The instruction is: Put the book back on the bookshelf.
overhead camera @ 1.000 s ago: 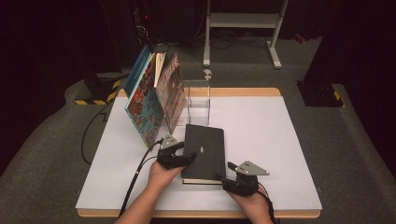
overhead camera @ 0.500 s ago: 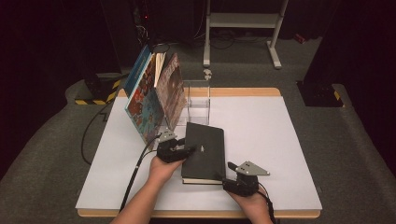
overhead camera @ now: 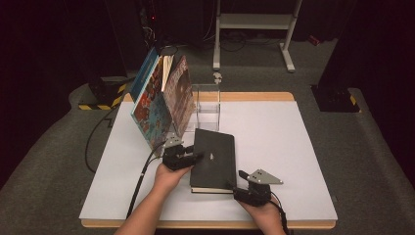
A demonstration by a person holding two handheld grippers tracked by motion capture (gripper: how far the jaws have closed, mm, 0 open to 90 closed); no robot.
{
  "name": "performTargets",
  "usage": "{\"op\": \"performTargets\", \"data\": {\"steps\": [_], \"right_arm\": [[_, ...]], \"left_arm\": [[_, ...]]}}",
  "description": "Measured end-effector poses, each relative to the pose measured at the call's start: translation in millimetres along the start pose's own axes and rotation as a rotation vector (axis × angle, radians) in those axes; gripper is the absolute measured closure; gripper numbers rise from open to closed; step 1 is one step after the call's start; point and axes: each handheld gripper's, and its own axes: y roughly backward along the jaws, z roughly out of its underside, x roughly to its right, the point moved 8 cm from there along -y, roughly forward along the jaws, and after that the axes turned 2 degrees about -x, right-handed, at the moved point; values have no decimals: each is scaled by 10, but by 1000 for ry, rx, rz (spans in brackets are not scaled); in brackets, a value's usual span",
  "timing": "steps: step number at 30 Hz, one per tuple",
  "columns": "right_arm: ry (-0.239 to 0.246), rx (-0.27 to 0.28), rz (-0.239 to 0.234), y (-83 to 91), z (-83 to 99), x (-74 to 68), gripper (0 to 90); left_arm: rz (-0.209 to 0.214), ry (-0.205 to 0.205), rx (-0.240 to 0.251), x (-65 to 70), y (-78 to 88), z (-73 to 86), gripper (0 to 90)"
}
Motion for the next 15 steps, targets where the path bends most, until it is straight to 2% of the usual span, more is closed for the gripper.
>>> {"op": "performTargets", "data": {"steps": [2, 6, 7, 12, 15], "right_arm": [[0, 0, 0, 1, 0, 0, 380], [-4, 2, 1, 5, -2, 0, 380], [-4, 3, 1, 5, -1, 0, 380], [0, 2, 8, -3, 2, -4, 379], [0, 2, 9, -3, 2, -4, 379]], "left_arm": [[4, -10, 10, 14, 3, -5, 498], [3, -61, 27, 32, 12, -9, 477], [3, -63, 20, 23, 10, -2, 464], [-1, -30, -2, -20, -1, 14, 464], [-2, -31, -4, -22, 0, 15, 467]]}}
